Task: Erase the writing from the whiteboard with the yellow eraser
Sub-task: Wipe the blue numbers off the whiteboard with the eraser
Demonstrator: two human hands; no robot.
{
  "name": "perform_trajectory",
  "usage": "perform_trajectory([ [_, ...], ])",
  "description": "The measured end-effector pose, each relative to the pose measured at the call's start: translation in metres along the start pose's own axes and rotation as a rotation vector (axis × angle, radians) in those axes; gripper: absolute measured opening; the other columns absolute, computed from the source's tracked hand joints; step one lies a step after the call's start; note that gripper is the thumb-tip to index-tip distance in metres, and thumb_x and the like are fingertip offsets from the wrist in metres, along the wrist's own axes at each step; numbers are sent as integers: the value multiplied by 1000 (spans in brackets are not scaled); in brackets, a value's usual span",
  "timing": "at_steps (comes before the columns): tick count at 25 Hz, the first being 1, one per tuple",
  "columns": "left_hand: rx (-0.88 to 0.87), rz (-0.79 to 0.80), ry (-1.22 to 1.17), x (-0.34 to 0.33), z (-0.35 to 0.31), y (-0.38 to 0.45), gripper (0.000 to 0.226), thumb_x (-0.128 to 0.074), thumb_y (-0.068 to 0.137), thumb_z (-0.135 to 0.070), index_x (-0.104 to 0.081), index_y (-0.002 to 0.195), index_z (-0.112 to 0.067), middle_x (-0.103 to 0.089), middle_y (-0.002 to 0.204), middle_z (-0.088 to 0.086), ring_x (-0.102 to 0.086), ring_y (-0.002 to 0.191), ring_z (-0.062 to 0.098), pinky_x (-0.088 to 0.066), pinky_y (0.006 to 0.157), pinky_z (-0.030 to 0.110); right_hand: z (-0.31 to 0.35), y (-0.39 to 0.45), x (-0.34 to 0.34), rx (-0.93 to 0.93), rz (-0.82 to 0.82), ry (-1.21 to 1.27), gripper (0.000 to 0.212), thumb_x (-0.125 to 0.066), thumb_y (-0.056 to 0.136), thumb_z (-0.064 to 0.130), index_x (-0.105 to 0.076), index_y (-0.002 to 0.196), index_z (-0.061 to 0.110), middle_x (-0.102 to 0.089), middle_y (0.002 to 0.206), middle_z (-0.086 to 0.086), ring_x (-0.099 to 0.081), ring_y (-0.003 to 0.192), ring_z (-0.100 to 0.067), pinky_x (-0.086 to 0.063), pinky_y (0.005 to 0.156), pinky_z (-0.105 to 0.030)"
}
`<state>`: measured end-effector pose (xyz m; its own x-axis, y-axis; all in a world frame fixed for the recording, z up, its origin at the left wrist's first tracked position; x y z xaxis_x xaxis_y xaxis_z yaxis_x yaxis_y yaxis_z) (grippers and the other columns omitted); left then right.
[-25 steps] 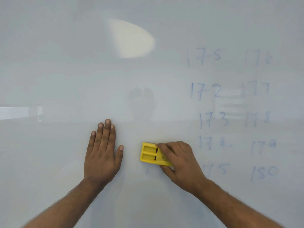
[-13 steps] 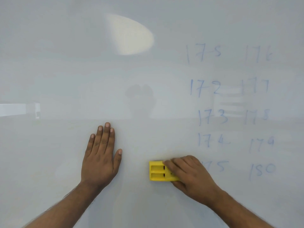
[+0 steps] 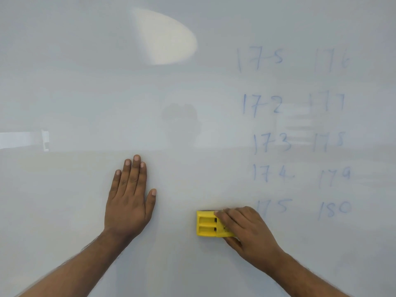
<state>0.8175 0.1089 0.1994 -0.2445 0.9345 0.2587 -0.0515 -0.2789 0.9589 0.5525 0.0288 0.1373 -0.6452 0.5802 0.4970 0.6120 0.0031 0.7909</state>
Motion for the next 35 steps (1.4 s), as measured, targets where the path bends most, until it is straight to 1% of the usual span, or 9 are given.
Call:
perform_trajectory([
  [3, 2, 21, -7, 2, -1, 0, 68, -32, 102, -37, -20, 157, 1, -14, 168, 15, -9, 157, 28, -11, 127, 47, 8, -19, -9, 39, 61, -30, 48, -62, 90, 32, -51, 135, 17, -59, 118, 0, -56, 99, -22, -41, 94, -34],
  [7, 4, 61, -29, 8, -6, -3, 72, -34, 100, -40, -18, 158, 1, -12, 169, 15, -10, 157, 29, -11, 127, 47, 13, -32, -8, 89, 172, -4, 49, -60, 91, 40, -49, 135, 21, -59, 117, 6, -57, 96, -18, -46, 89, -31],
  [9, -9, 73, -41, 11, -9, -3, 76, -37, 98, -42, -20, 158, 1, -13, 169, 15, -12, 157, 30, -11, 127, 46, 4, -33, 2, 65, 179, 10, 49, -57, 93, 44, -49, 137, 22, -59, 119, 8, -56, 99, -15, -43, 91, -28],
  [13, -83, 76, -33, 20, -18, 7, 75, -39, 96, -45, -27, 157, -2, -18, 169, 11, -16, 156, 27, -14, 126, 45, -28, -18, 41, -79, 84, 39, 48, -48, 97, 47, -48, 138, 23, -57, 123, 8, -55, 105, -13, -37, 96, -25],
  [17, -106, 52, -60, 31, -41, 42, 74, -38, 97, -45, -25, 158, -5, -19, 169, 9, -15, 156, 26, -14, 126, 45, -51, 3, 76, -152, 6, 37, 49, -53, 95, 44, -46, 139, 23, -57, 124, 9, -54, 104, -13, -37, 93, -25],
  [26, -151, -25, -51, 51, -95, 133, 74, -34, 100, -49, -18, 160, -8, -16, 169, 7, -10, 157, 23, -11, 127, 43, -113, 33, 146, -218, -135, -77, 54, -52, 92, 43, -45, 141, 20, -58, 118, 6, -55, 100, -19, -39, 86, -30],
  [31, -130, -80, -50, 59, -126, 172, 74, -31, 101, -49, -18, 160, -8, -15, 169, 7, -10, 157, 22, -10, 127, 42, -147, 49, 185, -239, -200, -144, 59, -54, 89, 46, -47, 141, 18, -58, 114, 4, -53, 95, -20, -36, 81, -29],
  [35, -132, -96, -33, 61, -145, 188, 74, -30, 101, -50, -17, 160, -8, -15, 169, 6, -9, 157, 22, -11, 127, 43, -169, 55, 206, -271, -274, -134, 62, -53, 89, 48, -46, 142, 17, -57, 107, 2, -50, 87, -20, -43, 75, -33],
])
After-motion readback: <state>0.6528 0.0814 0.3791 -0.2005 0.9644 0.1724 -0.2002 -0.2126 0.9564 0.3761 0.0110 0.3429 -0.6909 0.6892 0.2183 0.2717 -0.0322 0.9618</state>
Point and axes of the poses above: each hand's wrist, its own y-axis towards the middle knuckle, its own x-axis out of the back of the hand, z = x × y, the point moved 7 cm from there along y, towards the middle knuckle
